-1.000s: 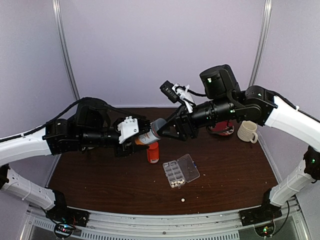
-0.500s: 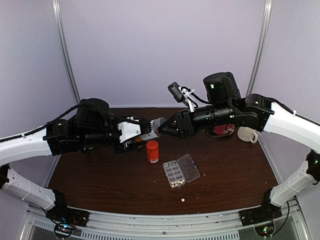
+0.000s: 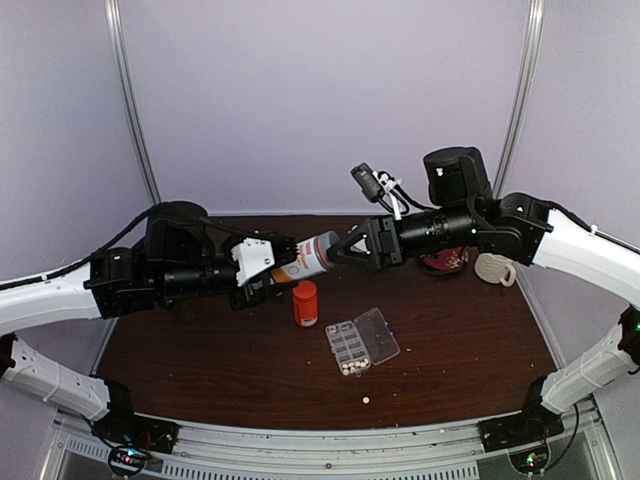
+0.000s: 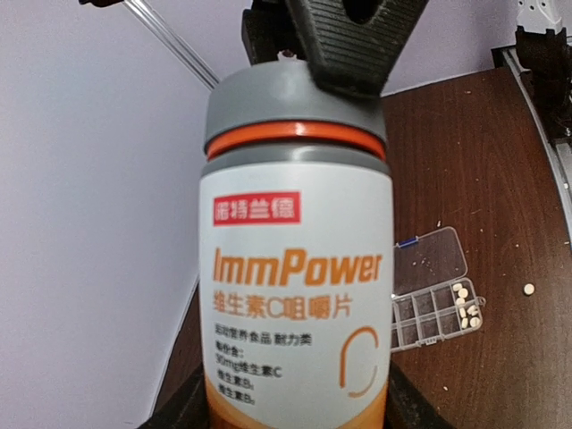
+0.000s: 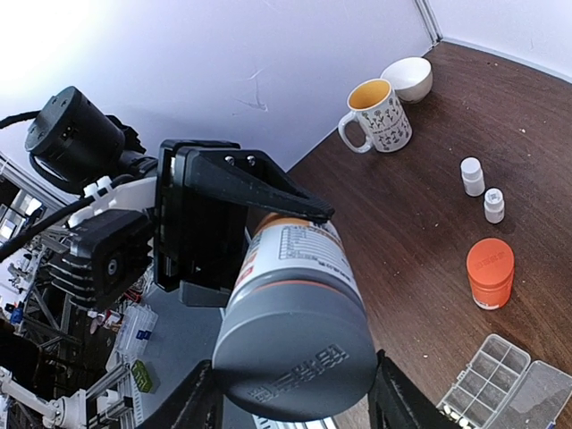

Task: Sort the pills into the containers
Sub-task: Screw the lid of the pill bottle onto the pill bottle.

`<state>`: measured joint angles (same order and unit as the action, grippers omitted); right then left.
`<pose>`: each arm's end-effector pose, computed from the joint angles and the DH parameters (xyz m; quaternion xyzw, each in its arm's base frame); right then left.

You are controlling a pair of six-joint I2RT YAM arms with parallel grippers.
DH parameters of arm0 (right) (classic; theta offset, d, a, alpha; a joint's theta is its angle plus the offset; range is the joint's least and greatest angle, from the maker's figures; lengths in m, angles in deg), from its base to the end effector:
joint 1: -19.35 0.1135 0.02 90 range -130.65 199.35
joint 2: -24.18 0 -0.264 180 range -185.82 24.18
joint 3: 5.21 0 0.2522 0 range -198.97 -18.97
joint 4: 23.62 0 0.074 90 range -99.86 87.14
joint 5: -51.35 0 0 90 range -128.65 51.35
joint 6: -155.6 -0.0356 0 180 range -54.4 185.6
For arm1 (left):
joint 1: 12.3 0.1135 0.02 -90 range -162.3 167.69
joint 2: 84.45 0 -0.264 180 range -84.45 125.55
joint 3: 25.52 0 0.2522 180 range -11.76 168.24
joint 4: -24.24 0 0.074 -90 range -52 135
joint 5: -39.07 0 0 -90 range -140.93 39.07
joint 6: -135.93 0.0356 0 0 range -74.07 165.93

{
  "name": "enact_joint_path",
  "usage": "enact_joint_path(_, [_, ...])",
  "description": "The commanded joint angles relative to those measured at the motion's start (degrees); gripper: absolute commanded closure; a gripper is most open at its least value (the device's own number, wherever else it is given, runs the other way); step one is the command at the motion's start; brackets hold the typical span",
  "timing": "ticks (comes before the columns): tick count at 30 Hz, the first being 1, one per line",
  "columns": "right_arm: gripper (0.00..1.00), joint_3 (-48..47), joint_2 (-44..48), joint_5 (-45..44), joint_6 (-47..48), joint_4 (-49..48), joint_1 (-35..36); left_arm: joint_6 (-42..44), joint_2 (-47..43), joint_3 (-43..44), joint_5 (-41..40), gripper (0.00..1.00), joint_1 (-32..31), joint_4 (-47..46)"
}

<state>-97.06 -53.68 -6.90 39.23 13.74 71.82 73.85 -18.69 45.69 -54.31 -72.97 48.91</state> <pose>0.1709 0.2532 0.3912 -0.3279 0.7491 0.5121 0.2630 0.1322 -0.2310 0.3421 0.5568 0.5952 -0.1401 0.5622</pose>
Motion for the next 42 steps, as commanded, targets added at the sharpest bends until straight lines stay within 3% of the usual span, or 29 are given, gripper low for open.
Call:
enact_joint_path(1, [0.36,1.2,3.5,0.1,0.4,3.5,-2.1,-1.9,-0.4,2.5,-0.6,1.00,0.5,-3.5])
enact_joint_path(3, [0.22,1.1,4.9,0.5,3.8,4.3,-2.3,-2.8,-0.4,2.3,0.1,1.00,0.5,-3.3])
enact_joint_path(9, [0.00,1.5,11.0,-1.1,14.3,6.0,-3.4,-6.9,-2.2,1.4,6.0,1.00,0.5,0.5])
enact_joint_path(12, [0.00,2.9,14.0,-0.2,23.4,5.6,-2.5,-9.6,-2.9,1.2,10.8,1.00,0.5,2.2])
enact_joint_path(16, [0.03,10.3,18.9,-6.6,42.7,-0.2,2.0,-15.0,-2.6,2.1,17.1,1.00,0.5,4.0])
enact_joint_path(20, [0.00,15.1,21.7,-2.9,53.4,-6.6,2.8,-16.8,-1.7,2.4,21.4,1.00,0.5,6.1])
enact_joint_path(26, [0.00,7.7,14.6,1.0,59.6,1.4,3.7,-16.6,-1.9,1.8,23.5,1.00,0.5,7.6])
enact_joint_path(30, [0.03,3.8,9.1,-0.9,62.4,5.6,5.8,-16.1,-1.1,2.4,24.2,1.00,0.5,8.7])
enact_joint_path(42, [0.10,1.0,4.3,1.3,63.1,7.0,7.5,-15.1,0.0,3.5,24.0,1.00,0.5,9.5])
